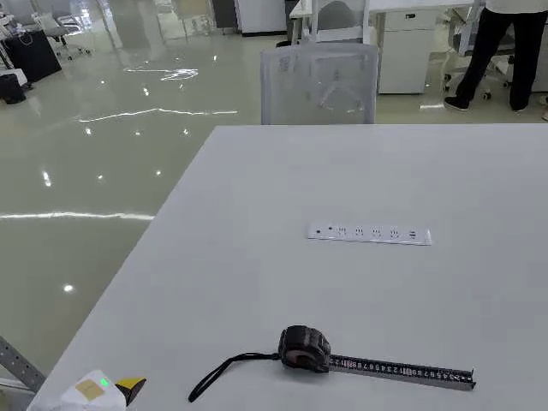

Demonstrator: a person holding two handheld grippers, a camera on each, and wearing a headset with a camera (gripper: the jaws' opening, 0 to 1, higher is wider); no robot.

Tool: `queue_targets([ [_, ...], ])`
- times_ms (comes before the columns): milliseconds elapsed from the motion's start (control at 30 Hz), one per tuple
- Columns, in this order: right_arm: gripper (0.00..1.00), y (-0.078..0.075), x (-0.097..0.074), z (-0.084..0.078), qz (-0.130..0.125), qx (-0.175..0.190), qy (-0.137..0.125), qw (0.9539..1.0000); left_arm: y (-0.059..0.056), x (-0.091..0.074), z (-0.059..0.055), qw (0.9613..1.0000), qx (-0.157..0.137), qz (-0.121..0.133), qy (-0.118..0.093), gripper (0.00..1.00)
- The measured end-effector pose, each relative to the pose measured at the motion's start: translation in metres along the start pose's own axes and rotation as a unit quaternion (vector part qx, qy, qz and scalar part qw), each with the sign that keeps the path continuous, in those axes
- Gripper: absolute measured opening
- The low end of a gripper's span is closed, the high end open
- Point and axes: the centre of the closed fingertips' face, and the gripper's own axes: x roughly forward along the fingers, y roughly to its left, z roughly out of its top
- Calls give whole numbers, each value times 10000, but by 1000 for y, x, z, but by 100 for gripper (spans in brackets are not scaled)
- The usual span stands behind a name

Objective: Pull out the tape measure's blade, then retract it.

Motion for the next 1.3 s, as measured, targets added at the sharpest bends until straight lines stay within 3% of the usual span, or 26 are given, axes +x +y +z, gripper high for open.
queue_targets([
  [567, 100, 1, -2, 1, -6, -133, 44, 9999, 0, 5, 9, 9999, 26, -20, -99, 100],
  [1033, 100, 4, 5, 3, 44, -256, 87, 9996, -2, 9, 9, 9999, -65, 82, -85, 100],
  [1300, 100, 1, 9, 1, 72, -312, 142, 9994, -4, 14, 10, 9999, -63, 16, -117, 100],
])
